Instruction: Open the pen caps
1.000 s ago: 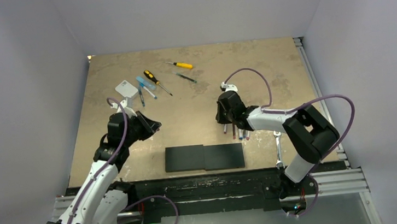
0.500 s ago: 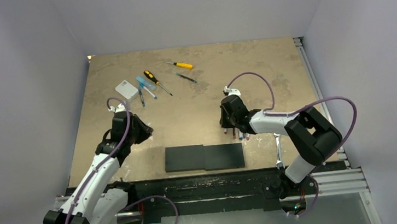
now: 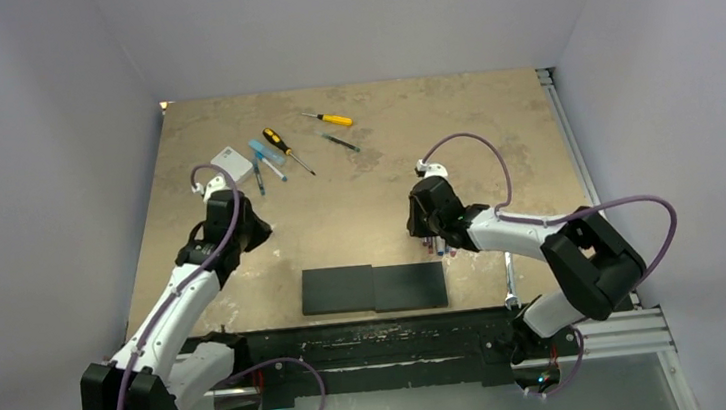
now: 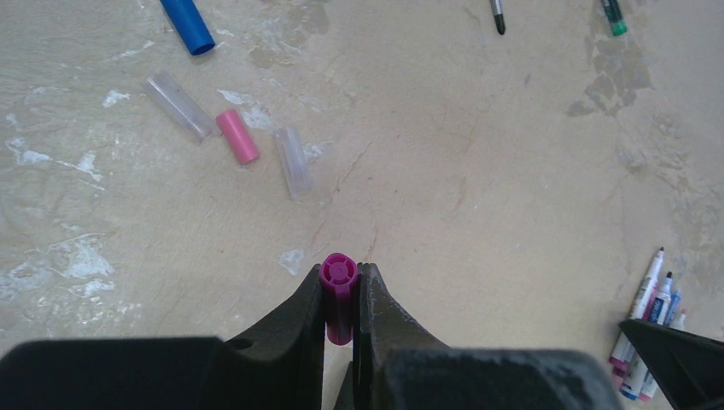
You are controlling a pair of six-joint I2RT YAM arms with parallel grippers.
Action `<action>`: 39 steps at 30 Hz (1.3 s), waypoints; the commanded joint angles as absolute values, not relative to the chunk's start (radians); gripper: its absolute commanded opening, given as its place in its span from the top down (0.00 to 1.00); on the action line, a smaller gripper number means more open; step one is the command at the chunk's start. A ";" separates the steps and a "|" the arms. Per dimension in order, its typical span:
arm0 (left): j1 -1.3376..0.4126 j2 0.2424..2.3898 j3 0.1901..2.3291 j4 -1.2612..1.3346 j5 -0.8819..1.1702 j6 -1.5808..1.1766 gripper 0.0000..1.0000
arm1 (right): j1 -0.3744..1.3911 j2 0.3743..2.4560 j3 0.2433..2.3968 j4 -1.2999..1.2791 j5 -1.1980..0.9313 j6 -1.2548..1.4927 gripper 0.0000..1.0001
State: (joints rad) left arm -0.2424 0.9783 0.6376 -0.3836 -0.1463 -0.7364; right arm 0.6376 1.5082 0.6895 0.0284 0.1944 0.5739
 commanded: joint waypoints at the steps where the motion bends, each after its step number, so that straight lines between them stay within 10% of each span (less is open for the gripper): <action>1: -0.228 1.029 0.695 -0.379 -0.232 -0.695 1.00 | 0.639 1.442 0.723 0.039 0.166 0.522 0.70; 9: -0.164 1.287 0.813 -0.346 -0.306 -0.650 1.00 | 0.641 1.276 0.720 0.189 0.011 0.461 0.40; 26: -0.053 1.394 0.718 -0.322 -0.256 -0.757 0.99 | 0.641 1.191 0.669 0.266 -0.016 0.461 0.36; 39: -0.053 1.404 0.676 -0.293 -0.228 -0.754 0.76 | 0.641 1.263 0.758 0.260 -0.009 0.467 0.32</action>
